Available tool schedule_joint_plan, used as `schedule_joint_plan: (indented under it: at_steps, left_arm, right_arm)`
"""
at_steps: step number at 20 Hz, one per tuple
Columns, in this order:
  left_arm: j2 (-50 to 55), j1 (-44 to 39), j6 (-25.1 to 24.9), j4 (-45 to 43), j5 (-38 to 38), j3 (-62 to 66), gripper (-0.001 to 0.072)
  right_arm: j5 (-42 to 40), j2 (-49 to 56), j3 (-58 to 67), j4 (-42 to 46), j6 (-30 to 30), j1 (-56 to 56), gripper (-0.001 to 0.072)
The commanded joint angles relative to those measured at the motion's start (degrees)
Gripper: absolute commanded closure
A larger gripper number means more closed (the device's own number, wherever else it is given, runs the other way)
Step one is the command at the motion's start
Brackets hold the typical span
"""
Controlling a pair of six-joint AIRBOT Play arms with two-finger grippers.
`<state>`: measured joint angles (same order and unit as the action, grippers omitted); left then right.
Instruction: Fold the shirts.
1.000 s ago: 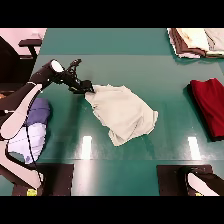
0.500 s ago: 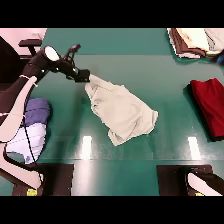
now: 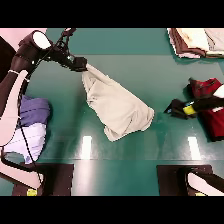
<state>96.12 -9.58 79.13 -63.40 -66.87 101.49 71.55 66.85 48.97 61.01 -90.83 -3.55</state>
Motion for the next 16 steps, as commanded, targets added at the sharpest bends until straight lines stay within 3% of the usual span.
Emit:
schedule_joint_plan:
  at_steps: [1, 4, 5, 6, 9, 13, 16]
  left_arm:
    - [-0.1, 0.0, -0.1, -0.1, -0.2, 0.3, 0.0684]
    - [-0.1, 0.0, -0.1, -0.1, -0.6, 0.3, 0.0684]
    - [-0.1, 0.0, -0.1, -0.1, -0.8, 0.3, 0.0684]
    - [-0.1, 0.0, -0.1, -0.1, -1.1, 0.3, 0.0684]
    - [-0.1, 0.0, -0.2, -0.3, -1.9, 0.5, 0.0684]
    - [-0.8, 0.0, -0.1, -4.0, -6.8, 8.9, 0.0685]
    - [-7.3, 0.0, -0.1, -4.2, -4.9, 16.4, 0.0685]
  right_arm:
    - [-7.5, 5.8, -6.5, -7.8, 2.6, -3.3, 0.0274]
    - [-10.6, 9.9, -6.5, -11.5, 4.2, -7.5, 0.0286]
    - [-11.2, 10.6, -6.5, -11.5, 4.4, -8.5, 0.0347]
    - [-11.7, 10.9, -6.5, -11.5, 4.9, -9.2, 0.0494]
    - [-14.2, 9.0, -6.4, -11.4, 6.4, -9.4, 0.0694]
    - [-14.0, -0.9, -2.0, -8.2, 6.4, -4.1, 0.0695]
    - [-9.2, -9.6, 10.1, -4.2, 6.4, 1.2, 0.0695]
